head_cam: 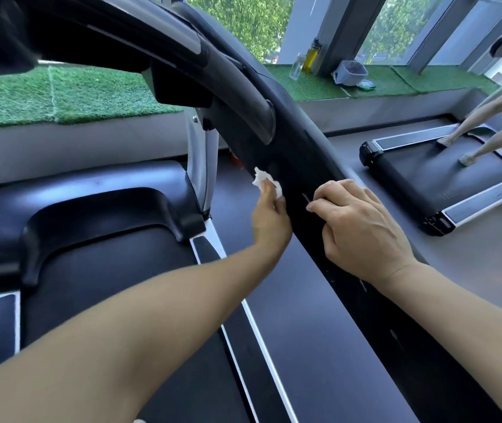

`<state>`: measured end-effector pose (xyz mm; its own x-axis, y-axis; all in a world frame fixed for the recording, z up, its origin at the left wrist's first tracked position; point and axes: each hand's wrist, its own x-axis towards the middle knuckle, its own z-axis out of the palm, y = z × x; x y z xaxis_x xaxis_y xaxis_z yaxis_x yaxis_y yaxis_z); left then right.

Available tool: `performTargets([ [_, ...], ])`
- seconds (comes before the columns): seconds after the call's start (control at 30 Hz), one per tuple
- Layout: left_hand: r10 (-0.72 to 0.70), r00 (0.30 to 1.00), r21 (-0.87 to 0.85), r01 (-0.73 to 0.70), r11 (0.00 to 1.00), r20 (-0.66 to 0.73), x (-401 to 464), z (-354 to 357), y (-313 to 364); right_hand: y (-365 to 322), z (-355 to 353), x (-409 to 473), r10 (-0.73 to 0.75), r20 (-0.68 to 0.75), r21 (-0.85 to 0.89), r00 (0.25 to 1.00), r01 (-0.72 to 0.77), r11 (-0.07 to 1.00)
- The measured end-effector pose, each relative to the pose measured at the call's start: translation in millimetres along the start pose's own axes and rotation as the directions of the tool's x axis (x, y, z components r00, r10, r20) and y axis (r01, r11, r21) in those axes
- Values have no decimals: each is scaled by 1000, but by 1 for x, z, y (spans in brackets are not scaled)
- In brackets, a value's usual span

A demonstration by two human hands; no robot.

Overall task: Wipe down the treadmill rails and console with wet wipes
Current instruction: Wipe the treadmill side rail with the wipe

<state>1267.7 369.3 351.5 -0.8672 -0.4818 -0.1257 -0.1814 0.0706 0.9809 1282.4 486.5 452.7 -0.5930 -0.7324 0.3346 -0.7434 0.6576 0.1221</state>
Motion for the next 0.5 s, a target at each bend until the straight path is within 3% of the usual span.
performTargets([
  [0.1, -40, 998, 11, 40, 999, -48, 40, -17, 10, 0, 2, 0, -11, 4, -13, 1000, 11, 1000],
  [0.2, 47, 997, 17, -46, 999, -54, 21, -12, 7, 1, 1, -1, 9, -4, 20, 1000, -9, 1000],
  [0.3, 126, 988, -108, -116, 987, 89, -43, 11, -12, 0, 0, -1, 11, -20, 96, 1000, -9, 995],
  [0.37, 159, 974, -83, -147, 986, 164, -58, 14, -11, 0, -1, 0, 15, -20, 122, 1000, -13, 992],
  [0.5, 197, 980, -118, -192, 974, 36, -19, -2, 27, 3, 0, 1, 11, -38, 127, 999, -6, 992],
])
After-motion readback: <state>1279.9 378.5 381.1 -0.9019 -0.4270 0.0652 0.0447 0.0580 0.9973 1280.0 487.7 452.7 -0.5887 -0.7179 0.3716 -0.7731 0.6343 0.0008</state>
